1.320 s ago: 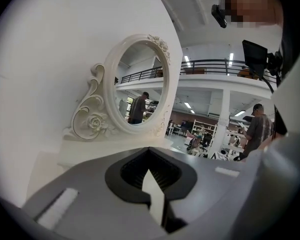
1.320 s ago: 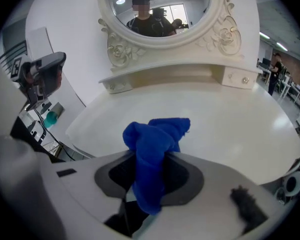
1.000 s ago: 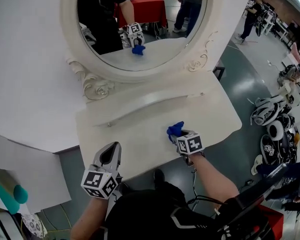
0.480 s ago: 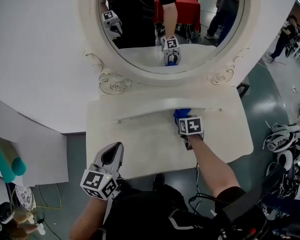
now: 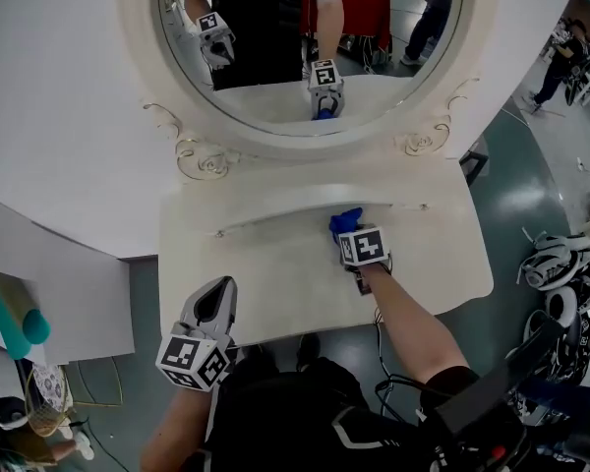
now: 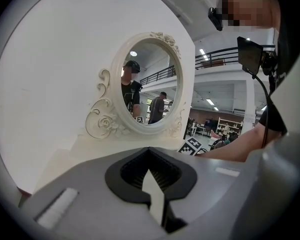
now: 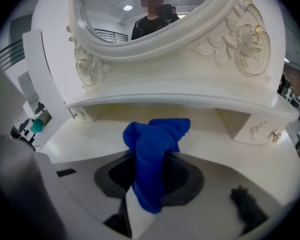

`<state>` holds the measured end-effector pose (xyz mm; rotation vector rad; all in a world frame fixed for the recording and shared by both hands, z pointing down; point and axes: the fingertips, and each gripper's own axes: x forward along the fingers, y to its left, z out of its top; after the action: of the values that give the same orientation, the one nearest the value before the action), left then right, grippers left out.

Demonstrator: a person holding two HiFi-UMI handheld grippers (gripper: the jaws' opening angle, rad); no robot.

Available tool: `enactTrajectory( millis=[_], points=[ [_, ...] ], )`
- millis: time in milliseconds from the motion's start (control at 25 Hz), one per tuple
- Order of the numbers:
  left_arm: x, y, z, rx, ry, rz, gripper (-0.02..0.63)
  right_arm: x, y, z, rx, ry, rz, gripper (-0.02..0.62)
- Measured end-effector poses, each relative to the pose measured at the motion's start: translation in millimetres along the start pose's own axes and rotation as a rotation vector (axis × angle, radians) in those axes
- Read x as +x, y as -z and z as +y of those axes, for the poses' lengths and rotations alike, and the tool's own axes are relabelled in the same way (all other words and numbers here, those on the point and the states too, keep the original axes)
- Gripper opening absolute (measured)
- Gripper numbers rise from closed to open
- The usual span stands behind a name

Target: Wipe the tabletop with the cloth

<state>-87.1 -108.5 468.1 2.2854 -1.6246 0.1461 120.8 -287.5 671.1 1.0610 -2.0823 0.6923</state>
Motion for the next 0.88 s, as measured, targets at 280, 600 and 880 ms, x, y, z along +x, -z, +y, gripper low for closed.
enactTrajectory(
  millis=[280, 600, 880],
  points=[
    [11.7, -3.0, -18.2, 0.009, 0.066, 0.004, 0.008, -37.1, 47.7, 8.6, -0.001, 0.013, -0.011, 0.133],
    [30.1, -3.4, -19.9, -0.012, 0.109, -0.005, 0.008, -80.4, 107.6, 20.1, 0.041, 0.032, -0.008, 0.133],
    [35.9, -9.1, -22.6, -0.022, 0.209, -0.002, 0.008, -107.8, 144.2, 32.1, 0.072, 0.072, 0.021, 0.133]
  ],
)
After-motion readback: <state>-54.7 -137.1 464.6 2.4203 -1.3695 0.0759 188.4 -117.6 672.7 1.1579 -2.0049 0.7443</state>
